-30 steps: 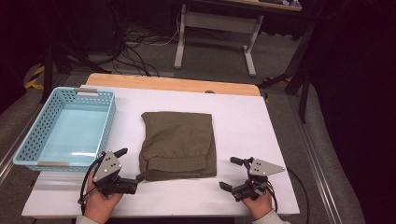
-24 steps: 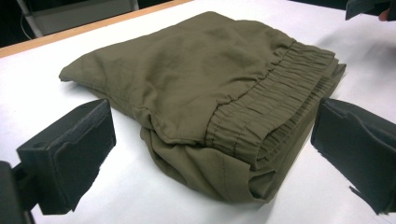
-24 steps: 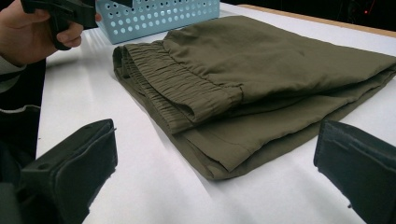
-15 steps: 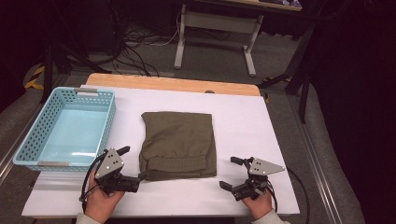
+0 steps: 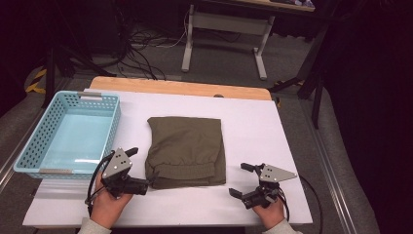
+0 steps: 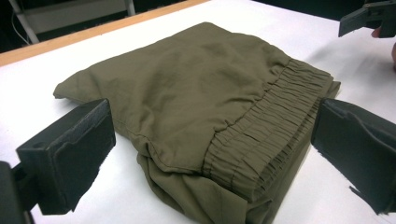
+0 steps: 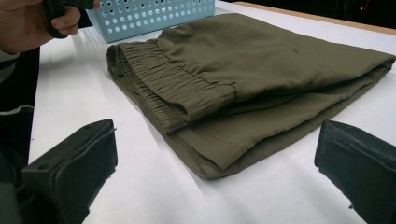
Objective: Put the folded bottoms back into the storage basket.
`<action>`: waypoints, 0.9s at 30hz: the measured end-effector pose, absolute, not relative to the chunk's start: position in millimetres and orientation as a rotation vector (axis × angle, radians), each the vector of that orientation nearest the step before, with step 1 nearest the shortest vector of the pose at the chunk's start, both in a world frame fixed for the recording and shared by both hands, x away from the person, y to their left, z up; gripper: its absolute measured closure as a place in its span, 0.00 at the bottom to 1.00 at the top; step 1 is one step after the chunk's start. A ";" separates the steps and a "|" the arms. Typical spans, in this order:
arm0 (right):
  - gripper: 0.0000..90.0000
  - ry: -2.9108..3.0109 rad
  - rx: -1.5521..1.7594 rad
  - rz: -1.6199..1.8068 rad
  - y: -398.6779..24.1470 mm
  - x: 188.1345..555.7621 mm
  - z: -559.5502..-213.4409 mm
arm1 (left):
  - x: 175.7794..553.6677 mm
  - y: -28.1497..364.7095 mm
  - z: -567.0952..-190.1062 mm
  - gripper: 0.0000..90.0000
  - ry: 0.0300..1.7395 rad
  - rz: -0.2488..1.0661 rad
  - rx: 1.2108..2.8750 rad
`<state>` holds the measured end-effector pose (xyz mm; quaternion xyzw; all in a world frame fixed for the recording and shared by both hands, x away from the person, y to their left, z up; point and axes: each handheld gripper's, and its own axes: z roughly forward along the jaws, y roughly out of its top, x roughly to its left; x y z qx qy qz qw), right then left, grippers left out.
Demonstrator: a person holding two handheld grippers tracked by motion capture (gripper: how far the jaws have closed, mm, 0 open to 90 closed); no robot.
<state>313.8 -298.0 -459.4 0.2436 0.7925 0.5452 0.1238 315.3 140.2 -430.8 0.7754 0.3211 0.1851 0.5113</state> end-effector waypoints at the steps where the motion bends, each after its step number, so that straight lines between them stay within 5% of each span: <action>1: 0.00 2.308 0.718 1.590 -299.0 314.5 -459.0 | 316.7 139.3 -430.5 0.01 0.773 0.445 1.870; 27: 0.00 2.316 0.802 1.552 -304.5 319.5 -460.5 | 371.2 118.6 -417.7 0.01 0.890 0.428 1.895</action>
